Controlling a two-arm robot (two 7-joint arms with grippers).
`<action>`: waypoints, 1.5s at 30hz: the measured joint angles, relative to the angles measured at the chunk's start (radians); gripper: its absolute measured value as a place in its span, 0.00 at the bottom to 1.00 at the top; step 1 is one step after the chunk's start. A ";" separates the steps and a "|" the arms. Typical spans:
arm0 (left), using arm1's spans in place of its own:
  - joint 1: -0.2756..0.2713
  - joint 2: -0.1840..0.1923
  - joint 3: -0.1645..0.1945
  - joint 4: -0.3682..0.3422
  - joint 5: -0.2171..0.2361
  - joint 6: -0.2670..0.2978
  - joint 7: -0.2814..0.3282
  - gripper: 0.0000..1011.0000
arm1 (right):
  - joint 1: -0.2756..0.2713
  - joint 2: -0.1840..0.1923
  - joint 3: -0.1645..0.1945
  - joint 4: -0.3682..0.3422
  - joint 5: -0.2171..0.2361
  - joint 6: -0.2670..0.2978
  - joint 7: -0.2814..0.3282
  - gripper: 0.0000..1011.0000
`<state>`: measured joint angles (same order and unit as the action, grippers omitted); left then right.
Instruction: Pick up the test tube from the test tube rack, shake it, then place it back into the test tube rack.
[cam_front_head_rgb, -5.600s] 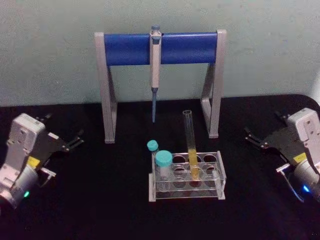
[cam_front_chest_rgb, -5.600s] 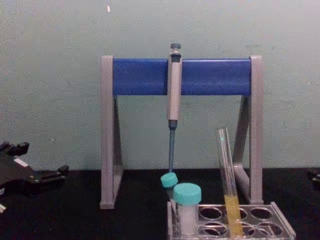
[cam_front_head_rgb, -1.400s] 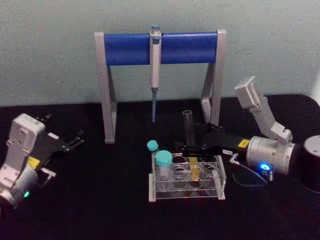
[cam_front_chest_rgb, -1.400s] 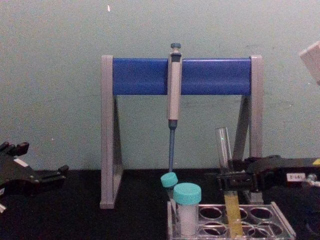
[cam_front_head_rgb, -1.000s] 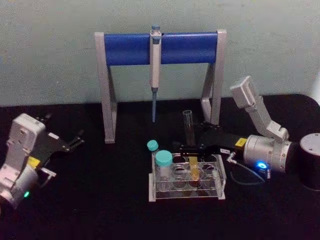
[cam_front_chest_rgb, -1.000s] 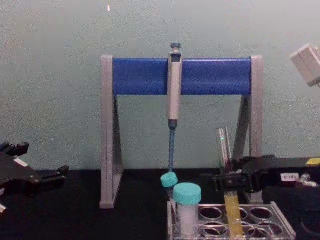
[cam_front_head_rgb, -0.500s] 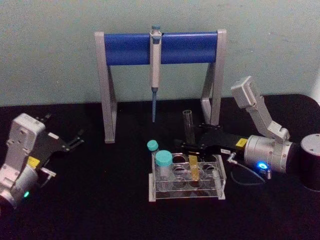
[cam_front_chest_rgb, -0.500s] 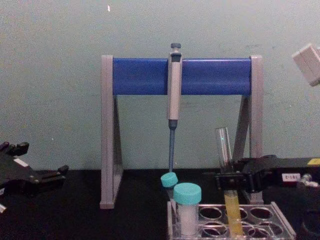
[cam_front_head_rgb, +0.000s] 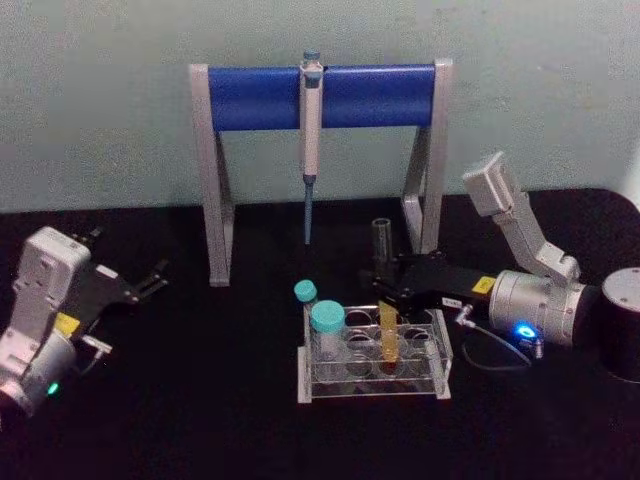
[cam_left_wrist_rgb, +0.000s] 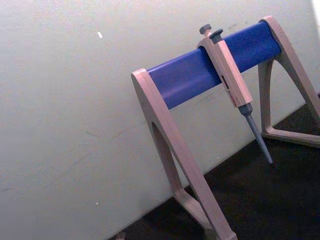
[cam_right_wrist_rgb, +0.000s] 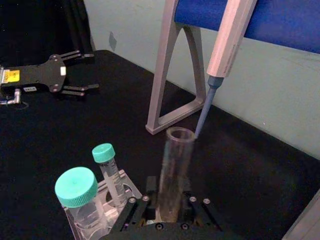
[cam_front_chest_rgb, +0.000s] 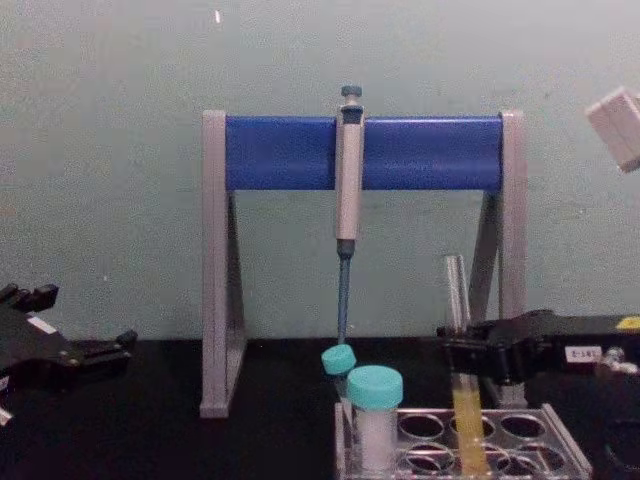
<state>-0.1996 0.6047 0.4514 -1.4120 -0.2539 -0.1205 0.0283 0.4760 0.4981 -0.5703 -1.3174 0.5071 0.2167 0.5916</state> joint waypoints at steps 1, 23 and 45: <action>0.000 0.000 0.000 0.000 0.000 0.000 0.000 1.00 | 0.000 0.000 0.000 0.000 0.000 0.000 0.000 0.27; 0.000 0.000 0.000 0.000 0.000 0.000 0.000 1.00 | -0.011 -0.002 0.006 -0.006 0.001 -0.020 0.002 0.23; 0.000 0.000 0.000 0.000 0.000 0.000 0.000 1.00 | -0.087 0.022 0.080 -0.117 0.015 -0.140 -0.024 0.23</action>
<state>-0.1995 0.6047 0.4514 -1.4120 -0.2539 -0.1205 0.0283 0.3886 0.5198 -0.4906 -1.4340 0.5222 0.0770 0.5675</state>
